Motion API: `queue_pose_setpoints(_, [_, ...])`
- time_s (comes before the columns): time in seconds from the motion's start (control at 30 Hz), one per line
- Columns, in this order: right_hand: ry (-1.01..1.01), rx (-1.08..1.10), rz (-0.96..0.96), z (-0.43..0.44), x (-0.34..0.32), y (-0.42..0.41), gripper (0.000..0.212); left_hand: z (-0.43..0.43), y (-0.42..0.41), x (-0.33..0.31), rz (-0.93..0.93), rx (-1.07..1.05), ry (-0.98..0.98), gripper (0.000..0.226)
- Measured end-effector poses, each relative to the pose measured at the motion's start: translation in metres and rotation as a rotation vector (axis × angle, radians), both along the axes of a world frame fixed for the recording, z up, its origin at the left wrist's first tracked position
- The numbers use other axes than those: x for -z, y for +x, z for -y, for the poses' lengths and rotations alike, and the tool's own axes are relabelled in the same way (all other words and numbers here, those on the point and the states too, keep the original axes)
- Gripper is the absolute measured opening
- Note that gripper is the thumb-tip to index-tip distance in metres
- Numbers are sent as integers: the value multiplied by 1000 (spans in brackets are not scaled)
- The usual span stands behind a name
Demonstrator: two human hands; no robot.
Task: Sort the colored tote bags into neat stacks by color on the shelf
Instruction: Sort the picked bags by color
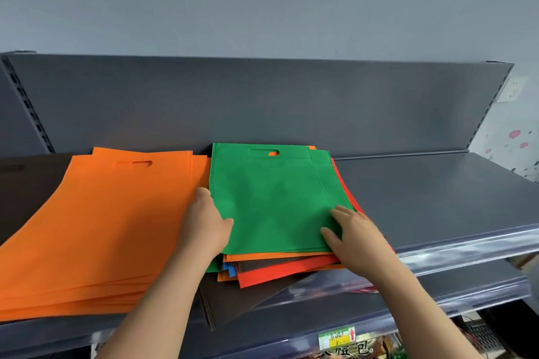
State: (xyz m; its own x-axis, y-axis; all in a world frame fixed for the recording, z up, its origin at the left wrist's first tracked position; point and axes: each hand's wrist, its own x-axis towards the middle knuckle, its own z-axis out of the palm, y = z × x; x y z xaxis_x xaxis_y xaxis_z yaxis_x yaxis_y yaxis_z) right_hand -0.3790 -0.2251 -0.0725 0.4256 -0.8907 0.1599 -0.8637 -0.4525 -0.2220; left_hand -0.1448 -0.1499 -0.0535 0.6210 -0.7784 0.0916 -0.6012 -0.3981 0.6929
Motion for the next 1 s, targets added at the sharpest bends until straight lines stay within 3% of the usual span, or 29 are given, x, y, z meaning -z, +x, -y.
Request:
queue_pose_setpoints(0.1, [24,78,-97,4,-3,-6,30,0,-1,3,5,25,-9,35])
queue_pose_setpoints(0.3, [-10,-1,-33,-1,6,-2,23,-1,-5,2,21,7,39,28])
queue_pose_setpoints(0.5, [-56,6,14,-1,8,-6,24,-6,-7,1,77,-26,-14,57])
queue_pose_setpoints(0.7, [-42,129,-53,-9,1,-5,31,-12,-9,-1,142,-4,-53,61])
queue_pose_setpoints(0.8, [-19,133,-15,-9,2,-6,31,-13,-11,-6,43,-27,-63,65])
queue_pose_setpoints(0.87, [-14,131,-3,-8,4,-8,30,-11,-10,-6,-54,-14,-25,58])
queue_pose_setpoints(0.93, [-13,129,15,-7,5,-9,29,-9,-11,-4,-103,60,-22,35])
queue_pose_setpoints(1.0, [-20,126,36,-8,5,-9,28,-10,-13,-4,-120,103,-64,33])
